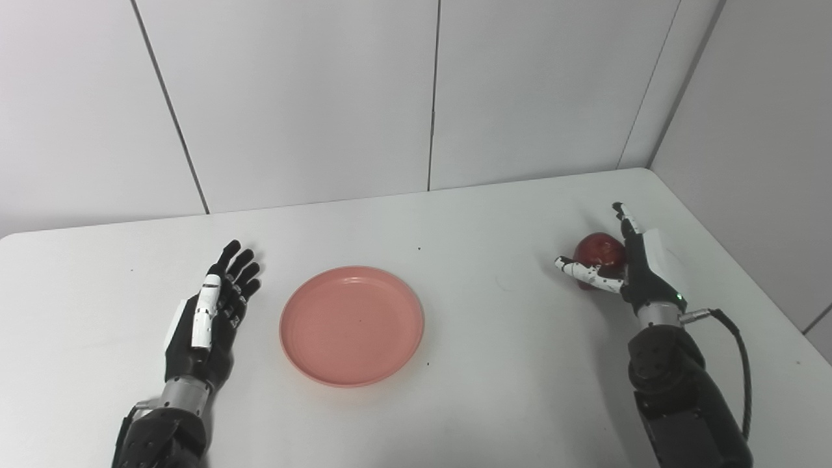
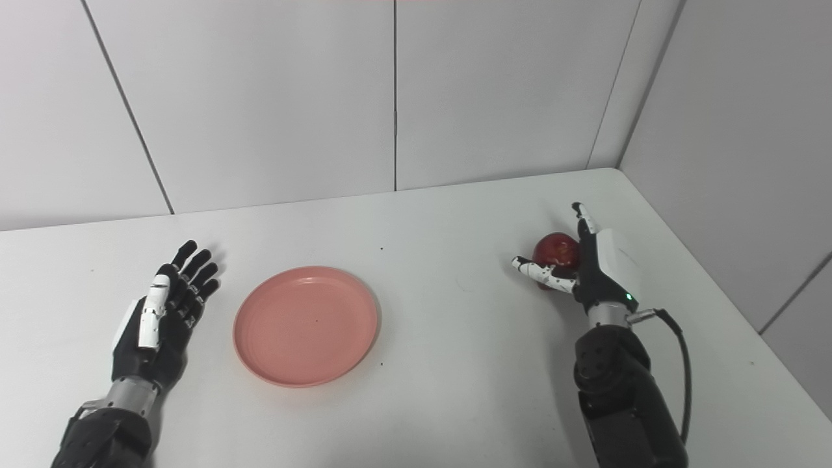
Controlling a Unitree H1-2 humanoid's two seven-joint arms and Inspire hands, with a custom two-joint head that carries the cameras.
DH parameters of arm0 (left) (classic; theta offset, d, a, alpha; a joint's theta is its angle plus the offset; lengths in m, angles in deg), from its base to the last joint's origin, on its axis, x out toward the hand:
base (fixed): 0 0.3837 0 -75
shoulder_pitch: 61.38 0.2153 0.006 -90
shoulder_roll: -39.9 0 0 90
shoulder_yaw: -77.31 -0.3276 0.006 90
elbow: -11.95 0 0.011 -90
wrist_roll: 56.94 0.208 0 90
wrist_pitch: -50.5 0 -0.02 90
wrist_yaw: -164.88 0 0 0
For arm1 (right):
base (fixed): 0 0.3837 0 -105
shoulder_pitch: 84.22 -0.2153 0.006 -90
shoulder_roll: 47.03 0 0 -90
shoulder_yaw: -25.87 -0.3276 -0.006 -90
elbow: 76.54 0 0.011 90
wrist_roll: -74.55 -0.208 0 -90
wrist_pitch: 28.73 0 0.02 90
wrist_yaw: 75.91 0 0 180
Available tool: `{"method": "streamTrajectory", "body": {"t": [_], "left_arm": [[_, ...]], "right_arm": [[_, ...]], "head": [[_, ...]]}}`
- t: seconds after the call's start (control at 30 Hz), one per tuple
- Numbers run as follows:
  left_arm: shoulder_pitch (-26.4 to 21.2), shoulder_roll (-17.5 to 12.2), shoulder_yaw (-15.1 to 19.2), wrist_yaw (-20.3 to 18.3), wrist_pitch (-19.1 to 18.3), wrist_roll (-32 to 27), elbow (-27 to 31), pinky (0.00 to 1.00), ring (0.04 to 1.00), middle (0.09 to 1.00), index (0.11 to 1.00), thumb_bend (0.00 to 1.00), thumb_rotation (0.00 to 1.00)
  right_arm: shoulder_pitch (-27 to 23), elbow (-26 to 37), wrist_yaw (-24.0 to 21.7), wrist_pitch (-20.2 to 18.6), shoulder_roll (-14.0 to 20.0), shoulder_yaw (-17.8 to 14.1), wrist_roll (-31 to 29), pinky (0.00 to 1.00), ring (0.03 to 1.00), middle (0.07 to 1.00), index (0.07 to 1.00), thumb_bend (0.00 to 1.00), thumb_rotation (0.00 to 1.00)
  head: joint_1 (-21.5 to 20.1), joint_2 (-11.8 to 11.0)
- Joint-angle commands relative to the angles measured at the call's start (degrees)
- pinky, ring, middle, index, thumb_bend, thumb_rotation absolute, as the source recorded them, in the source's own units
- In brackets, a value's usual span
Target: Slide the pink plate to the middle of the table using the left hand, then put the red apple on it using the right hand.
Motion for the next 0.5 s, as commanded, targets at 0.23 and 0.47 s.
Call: {"method": "streamTrajectory", "body": {"t": [0.23, 0.47], "left_arm": [[2.16, -0.66, 0.11, -0.15, -1.54, -0.39, -1.01, 0.96, 0.947, 0.949, 0.931, 0.33, 1.0], [2.17, -0.6, 0.24, 0.02, -1.8, -0.49, -0.69, 0.95, 0.942, 0.943, 0.926, 0.33, 1.0]], "right_arm": [[-2.7, 1.14, 2.21, 1.01, 1.25, -0.69, -1.8, 0.62, 0.715, 0.762, 0.819, 1.0, 0.33], [-3.13, -0.52, 2.77, 2.73, 1.66, -0.05, -2.88, 0.59, 0.665, 0.697, 0.715, 0.95, 0.21]], "head": [[0.03, 0.06], [-0.1, 0.27]]}}
